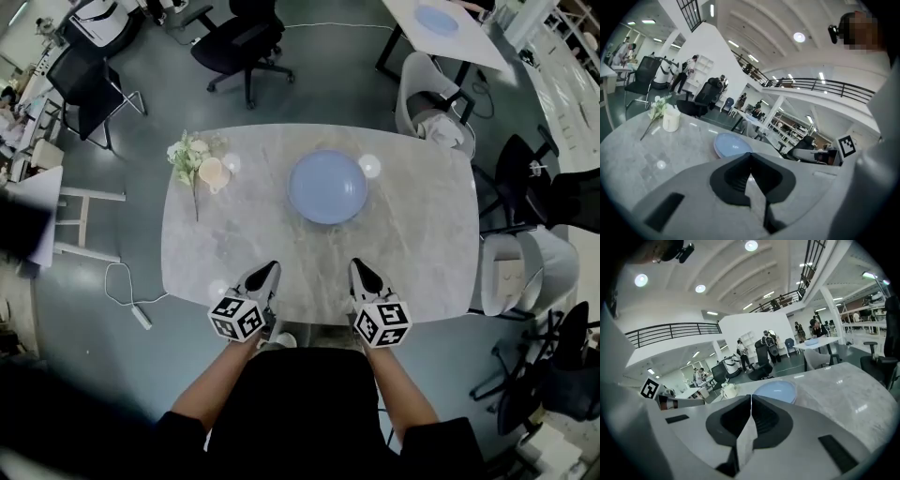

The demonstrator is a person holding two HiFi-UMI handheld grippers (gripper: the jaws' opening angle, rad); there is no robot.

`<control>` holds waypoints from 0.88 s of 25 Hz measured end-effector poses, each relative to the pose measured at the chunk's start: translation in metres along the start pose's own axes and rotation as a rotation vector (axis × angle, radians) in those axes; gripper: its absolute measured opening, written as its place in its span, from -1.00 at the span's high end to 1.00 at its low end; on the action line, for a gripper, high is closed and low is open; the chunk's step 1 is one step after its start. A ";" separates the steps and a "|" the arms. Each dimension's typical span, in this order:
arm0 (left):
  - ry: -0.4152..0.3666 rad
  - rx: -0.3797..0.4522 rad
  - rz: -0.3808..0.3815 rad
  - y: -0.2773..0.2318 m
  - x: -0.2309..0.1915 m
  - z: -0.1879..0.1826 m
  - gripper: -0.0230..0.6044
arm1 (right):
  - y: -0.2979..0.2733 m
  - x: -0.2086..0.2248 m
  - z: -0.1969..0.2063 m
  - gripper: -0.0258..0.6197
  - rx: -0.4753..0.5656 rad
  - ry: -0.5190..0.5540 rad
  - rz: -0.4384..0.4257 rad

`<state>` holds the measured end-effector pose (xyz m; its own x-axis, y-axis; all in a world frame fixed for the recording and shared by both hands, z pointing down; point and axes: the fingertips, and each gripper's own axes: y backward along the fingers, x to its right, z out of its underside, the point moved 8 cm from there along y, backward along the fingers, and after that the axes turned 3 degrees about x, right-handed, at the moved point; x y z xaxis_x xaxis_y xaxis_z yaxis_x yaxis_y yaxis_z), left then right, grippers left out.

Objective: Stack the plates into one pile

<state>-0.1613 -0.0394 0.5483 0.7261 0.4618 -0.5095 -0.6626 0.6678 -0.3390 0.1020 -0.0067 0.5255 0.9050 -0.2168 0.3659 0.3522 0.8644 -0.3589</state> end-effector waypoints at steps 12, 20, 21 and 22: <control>-0.160 0.164 0.097 0.173 0.055 -0.016 0.88 | 0.120 -0.150 0.025 0.87 0.106 0.096 0.083; -0.215 0.218 0.122 0.211 0.068 -0.023 0.88 | 0.162 -0.177 0.025 0.88 0.170 0.101 0.142; -0.220 0.225 0.120 0.213 0.070 -0.024 0.88 | 0.164 -0.177 0.024 0.88 0.174 0.114 0.142; -0.225 0.233 0.115 0.214 0.072 -0.025 0.88 | 0.166 -0.177 0.023 0.88 0.178 0.127 0.142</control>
<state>-0.2560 0.1224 0.4195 0.6882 0.6420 -0.3381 -0.7020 0.7069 -0.0866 -0.0048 0.1853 0.4208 0.9691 -0.1334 0.2076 0.1824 0.9540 -0.2381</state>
